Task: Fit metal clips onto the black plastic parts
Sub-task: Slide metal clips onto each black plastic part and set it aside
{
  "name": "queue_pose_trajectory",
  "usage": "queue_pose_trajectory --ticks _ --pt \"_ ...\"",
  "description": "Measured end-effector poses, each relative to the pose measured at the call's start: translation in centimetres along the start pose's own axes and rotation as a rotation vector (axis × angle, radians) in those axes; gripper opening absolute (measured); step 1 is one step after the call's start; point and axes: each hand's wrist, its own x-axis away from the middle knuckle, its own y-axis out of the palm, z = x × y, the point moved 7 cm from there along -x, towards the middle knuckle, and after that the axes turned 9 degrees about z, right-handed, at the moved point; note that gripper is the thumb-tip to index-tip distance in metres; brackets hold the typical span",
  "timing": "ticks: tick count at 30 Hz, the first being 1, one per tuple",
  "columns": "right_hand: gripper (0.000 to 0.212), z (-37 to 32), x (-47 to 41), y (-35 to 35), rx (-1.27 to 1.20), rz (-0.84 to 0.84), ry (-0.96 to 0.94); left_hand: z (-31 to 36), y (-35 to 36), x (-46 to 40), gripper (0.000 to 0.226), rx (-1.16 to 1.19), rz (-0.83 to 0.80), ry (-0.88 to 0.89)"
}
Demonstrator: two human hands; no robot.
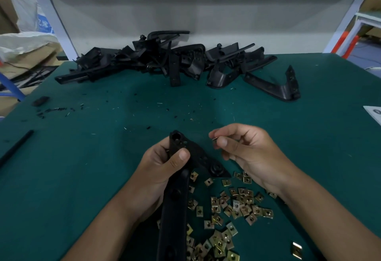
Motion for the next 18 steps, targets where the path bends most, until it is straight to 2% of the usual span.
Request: queue_pose_trajectory --ticks 2,5,9,13,16,18 --pt "0.017 0.0 0.0 0.1 -0.036 -0.007 0.023 -0.3 0.1 0.0 0.030 -0.004 -0.032 -0.028" --pt "0.017 -0.3 0.2 0.5 -0.072 -0.046 0.027 -1.1 0.6 0.0 0.048 0.013 -0.093 -0.112" --pt "0.020 -0.2 0.4 0.9 -0.068 -0.070 0.034 -1.8 0.7 0.1 0.050 0.021 -0.127 -0.167" --pt "0.020 -0.1 0.4 0.7 -0.082 -0.044 0.040 -1.4 0.7 0.1 0.044 0.049 -0.143 -0.142" --pt "0.018 -0.1 0.4 0.8 -0.089 -0.034 0.039 -1.3 0.8 0.2 0.051 0.063 -0.148 -0.155" --pt "0.019 0.0 0.4 0.9 -0.081 -0.039 0.036 -1.4 1.0 0.2 0.044 0.065 -0.160 -0.164"
